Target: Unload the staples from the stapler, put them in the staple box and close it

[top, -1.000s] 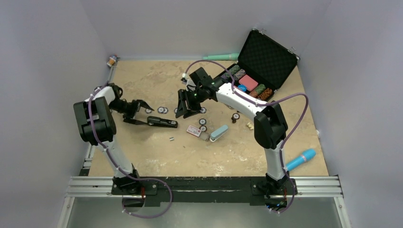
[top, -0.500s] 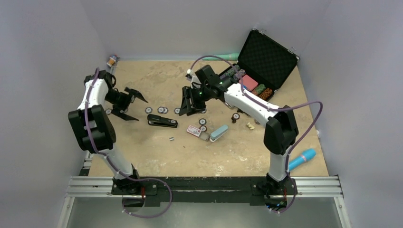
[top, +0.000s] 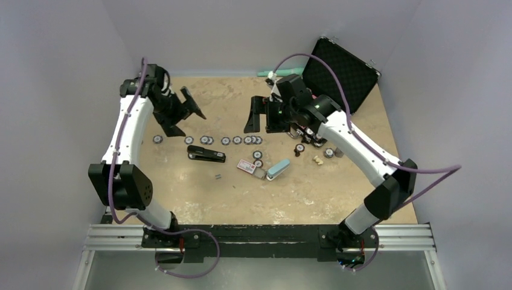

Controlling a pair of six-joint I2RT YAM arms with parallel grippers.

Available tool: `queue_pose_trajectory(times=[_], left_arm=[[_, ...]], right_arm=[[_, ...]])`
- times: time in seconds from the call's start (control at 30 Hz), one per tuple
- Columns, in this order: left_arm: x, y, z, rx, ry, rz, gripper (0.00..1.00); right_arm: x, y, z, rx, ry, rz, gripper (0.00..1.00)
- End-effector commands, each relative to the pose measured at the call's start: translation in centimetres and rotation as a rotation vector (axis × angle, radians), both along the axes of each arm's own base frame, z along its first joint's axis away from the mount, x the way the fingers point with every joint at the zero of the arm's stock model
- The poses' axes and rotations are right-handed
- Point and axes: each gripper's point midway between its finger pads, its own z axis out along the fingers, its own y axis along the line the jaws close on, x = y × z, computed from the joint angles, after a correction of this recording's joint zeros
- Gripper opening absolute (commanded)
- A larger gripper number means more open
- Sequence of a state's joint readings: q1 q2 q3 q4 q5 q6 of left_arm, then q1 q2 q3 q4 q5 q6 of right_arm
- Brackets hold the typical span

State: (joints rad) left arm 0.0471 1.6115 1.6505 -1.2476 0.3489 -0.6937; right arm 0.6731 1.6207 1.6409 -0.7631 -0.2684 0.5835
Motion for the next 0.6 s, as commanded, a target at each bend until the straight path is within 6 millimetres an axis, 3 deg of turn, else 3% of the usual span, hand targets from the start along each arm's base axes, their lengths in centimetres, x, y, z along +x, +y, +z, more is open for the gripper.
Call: queue_pose_trajectory(times=[0.0, 0.2, 0.27, 0.43, 0.57], left_arm=[[-0.6, -3.6, 2.8, 0.068, -0.166, -0.190, 1.00], [-2.0, -9.5, 3.2, 0.070, -0.245, -0.408, 0.99], [-2.7, -11.1, 3.0, 0.091, -0.259, -0.471, 0.99], [-3.9, -13.6, 1.8, 0.156, -0.280, -0.611, 0.97], [-4.6, -15.9, 1.8, 0.223, -0.356, -0.726, 0.97]], right_arm=[[0.0, -3.7, 2.9, -0.019, -0.099, -0.102, 0.99], [-1.5, -5.6, 6.1, 0.020, -0.202, -0.104, 0.99], [-2.3, -6.2, 8.1, 0.064, -0.270, -0.098, 0.99], [-4.0, -8.5, 12.6, 0.258, -0.415, -0.229, 0.99], [-5.2, -10.6, 14.1, 0.333, -0.454, -0.317, 0.99]])
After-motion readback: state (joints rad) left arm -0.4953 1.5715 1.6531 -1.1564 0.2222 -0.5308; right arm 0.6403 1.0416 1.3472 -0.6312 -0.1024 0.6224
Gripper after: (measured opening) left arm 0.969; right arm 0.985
